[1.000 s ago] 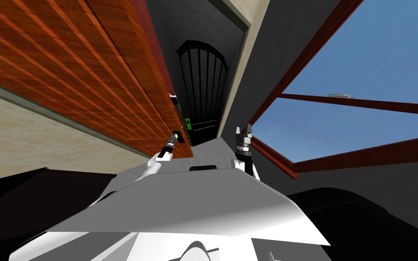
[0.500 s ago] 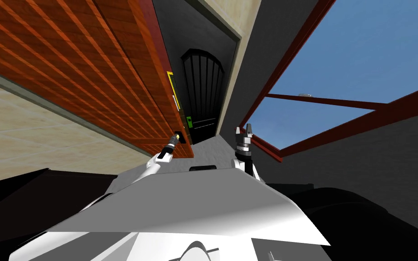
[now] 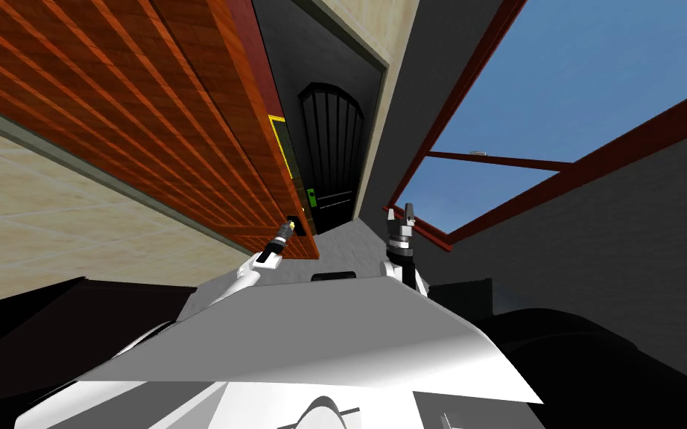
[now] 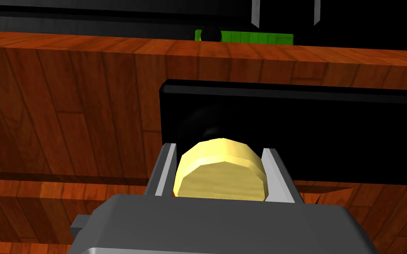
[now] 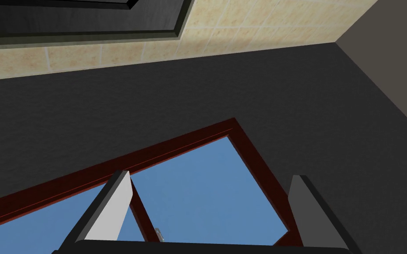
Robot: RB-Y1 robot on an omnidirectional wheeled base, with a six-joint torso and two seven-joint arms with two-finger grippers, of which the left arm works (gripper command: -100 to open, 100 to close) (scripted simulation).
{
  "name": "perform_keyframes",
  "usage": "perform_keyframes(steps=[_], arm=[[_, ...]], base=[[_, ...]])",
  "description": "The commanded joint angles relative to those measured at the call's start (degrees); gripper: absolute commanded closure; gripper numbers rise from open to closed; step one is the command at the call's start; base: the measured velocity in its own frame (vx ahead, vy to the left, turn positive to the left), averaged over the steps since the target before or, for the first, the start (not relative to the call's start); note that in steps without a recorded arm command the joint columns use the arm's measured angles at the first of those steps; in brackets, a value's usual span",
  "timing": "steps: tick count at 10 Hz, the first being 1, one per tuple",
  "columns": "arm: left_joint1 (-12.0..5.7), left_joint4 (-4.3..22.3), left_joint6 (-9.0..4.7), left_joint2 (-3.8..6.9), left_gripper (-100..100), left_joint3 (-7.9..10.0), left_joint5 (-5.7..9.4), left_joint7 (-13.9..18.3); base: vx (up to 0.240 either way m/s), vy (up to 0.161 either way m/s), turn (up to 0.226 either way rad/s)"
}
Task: Pull the door open
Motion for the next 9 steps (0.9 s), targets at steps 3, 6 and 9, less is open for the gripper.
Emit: perform_keyframes(steps=[3, 6, 9], arm=[[1.95, -1.4, -2.03, 2.78, 100, -2.59, 0.03, 2.4], [2.41, -1.8, -2.55, 3.73, 100, -3.42, 0.03, 3.1], [4.34, -2.6, -5.31, 6.54, 100, -5.17, 0.15, 5.1]], base=[[-0.207, 0.11, -0.116], [-0.179, 0.093, -0.07], [-0.164, 0.105, -0.123]])
